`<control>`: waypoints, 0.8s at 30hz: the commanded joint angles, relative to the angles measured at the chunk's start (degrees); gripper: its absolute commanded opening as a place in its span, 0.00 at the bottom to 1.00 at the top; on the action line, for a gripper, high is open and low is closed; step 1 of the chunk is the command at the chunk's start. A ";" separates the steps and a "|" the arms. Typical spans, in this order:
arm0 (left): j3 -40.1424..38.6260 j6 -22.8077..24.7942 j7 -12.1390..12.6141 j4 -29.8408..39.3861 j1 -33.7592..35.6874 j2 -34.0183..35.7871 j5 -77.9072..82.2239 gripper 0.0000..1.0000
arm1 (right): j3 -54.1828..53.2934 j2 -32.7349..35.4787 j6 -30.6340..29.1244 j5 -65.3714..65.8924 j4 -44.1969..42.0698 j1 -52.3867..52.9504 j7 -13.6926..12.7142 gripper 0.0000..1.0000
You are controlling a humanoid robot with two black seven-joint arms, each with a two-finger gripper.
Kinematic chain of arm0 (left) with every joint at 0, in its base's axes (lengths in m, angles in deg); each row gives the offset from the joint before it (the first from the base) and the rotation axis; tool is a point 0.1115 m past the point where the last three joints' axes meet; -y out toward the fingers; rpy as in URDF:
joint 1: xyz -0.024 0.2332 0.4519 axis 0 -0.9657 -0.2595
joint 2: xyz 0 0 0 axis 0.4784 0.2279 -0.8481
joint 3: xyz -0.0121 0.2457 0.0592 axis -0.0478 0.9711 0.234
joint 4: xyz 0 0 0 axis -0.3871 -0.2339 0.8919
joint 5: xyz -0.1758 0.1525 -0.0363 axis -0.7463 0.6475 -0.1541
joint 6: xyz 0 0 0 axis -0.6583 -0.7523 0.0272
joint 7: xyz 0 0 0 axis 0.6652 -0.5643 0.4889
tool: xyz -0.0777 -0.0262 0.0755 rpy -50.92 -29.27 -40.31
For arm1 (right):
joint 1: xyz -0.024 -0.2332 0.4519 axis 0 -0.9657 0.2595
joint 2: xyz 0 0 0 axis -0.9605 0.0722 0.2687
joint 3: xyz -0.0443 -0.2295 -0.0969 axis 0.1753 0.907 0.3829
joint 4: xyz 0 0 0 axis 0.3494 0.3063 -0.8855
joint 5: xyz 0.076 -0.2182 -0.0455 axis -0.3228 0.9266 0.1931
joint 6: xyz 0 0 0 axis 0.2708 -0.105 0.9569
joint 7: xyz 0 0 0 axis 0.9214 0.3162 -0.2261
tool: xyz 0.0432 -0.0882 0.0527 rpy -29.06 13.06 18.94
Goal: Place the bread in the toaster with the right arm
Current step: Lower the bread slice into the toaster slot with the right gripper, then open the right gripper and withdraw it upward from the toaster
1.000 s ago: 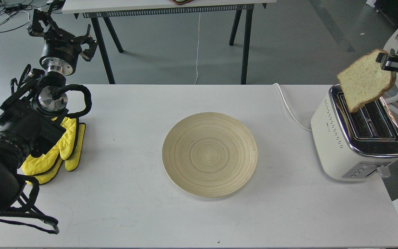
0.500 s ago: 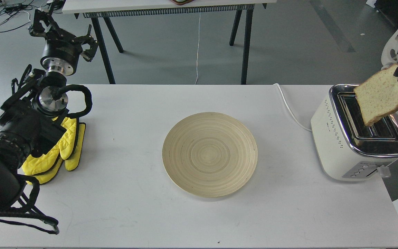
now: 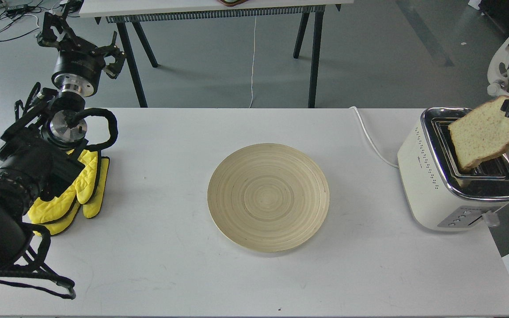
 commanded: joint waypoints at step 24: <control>-0.08 0.00 0.00 0.03 0.00 0.00 0.00 1.00 | -0.95 -5.33 5.13 -4.18 -0.66 -4.95 0.88 0.60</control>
